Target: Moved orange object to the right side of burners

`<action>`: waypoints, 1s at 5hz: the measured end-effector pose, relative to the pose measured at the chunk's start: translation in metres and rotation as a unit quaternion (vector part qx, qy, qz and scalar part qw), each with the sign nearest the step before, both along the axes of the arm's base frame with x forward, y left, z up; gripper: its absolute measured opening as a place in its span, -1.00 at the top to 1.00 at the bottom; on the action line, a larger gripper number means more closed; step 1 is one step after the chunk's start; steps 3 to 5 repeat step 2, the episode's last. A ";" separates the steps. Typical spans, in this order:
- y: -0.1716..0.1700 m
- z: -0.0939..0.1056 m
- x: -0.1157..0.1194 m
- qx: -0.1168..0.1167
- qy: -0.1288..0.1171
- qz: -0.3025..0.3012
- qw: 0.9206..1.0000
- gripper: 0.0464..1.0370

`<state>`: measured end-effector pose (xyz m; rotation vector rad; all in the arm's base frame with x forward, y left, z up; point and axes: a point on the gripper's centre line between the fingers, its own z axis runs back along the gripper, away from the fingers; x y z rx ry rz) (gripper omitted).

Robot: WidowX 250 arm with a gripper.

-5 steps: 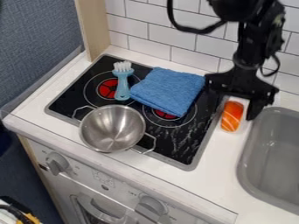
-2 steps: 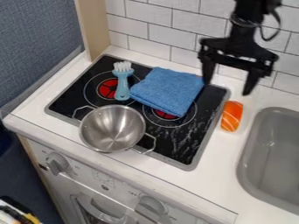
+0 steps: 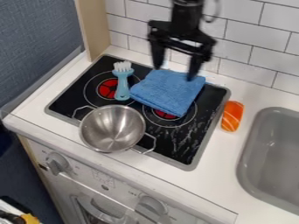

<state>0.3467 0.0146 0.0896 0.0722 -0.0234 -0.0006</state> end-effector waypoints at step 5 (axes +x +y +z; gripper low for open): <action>0.074 -0.005 0.001 0.005 0.020 -0.023 1.000 -0.93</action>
